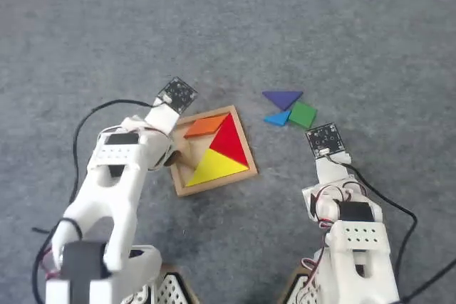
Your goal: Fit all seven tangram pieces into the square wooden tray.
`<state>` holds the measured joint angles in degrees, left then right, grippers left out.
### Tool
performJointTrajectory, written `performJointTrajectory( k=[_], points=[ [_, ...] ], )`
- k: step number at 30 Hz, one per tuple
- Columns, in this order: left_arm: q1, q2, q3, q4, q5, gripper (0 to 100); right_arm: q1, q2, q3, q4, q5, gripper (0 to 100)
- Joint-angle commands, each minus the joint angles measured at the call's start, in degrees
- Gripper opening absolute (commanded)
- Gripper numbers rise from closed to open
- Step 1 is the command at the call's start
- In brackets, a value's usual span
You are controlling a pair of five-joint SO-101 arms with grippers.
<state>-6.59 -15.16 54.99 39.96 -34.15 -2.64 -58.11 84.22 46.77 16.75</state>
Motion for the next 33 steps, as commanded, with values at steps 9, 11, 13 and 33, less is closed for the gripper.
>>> performJointTrajectory(
  k=[9,11,13,33],
  points=[
    [5.7,-17.1,0.0,8.5,6.0,24,0.3,-1.5,-0.6,-1.3,0.8,4.4],
    [6.6,-19.1,0.6,12.4,4.0,24,0.3,-1.5,-0.6,-1.3,0.8,4.4],
    [7.2,-19.1,1.9,13.3,3.4,24,0.3,-1.5,-0.6,-1.3,0.8,4.4],
    [7.7,-18.9,8.9,6.8,1.6,24,0.3,-1.5,-0.6,-1.3,0.8,4.4]
  ],
)
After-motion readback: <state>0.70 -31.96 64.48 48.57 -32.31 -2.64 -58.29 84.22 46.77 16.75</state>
